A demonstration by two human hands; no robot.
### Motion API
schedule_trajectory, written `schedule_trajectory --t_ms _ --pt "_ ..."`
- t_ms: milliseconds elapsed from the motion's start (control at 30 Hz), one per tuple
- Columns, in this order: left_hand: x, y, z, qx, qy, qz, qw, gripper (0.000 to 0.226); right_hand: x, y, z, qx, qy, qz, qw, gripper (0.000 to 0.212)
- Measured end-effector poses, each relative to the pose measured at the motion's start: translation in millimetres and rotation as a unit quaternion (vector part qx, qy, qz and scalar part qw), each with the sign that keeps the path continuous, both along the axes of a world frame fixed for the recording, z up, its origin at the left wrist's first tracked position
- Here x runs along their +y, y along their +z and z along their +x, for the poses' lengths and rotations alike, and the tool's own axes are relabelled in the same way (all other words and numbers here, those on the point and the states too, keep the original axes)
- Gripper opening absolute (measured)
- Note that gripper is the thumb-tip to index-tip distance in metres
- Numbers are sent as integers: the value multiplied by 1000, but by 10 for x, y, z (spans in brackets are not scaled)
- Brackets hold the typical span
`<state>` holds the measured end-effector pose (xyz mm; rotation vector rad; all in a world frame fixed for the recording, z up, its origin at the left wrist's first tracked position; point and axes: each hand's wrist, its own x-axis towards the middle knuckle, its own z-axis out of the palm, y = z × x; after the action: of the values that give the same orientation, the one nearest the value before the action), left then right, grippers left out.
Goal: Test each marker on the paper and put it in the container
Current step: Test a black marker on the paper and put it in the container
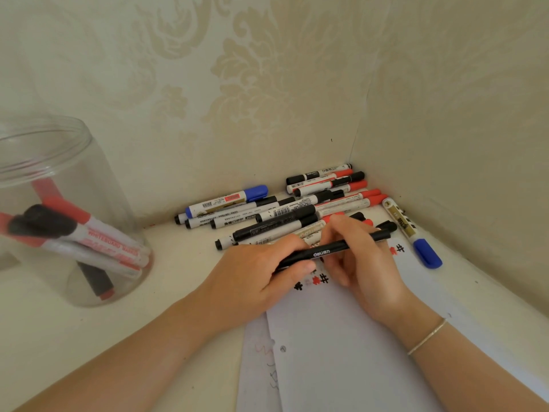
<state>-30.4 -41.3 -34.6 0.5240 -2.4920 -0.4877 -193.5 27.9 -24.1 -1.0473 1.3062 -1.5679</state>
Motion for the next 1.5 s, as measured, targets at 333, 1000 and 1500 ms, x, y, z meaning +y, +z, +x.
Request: schedule_trajectory --t_ms 333,1000,1500 --pt "20 -68 -29 66 9 -33 997 28 40 102 82 92 -27 84 992 56" --pt "-31 1069 447 483 111 127 860 16 -363 1127 686 -267 193 -74 941 12" --pt "-519 1758 1426 171 396 -109 896 28 -1166 541 1153 726 84 49 681 39"
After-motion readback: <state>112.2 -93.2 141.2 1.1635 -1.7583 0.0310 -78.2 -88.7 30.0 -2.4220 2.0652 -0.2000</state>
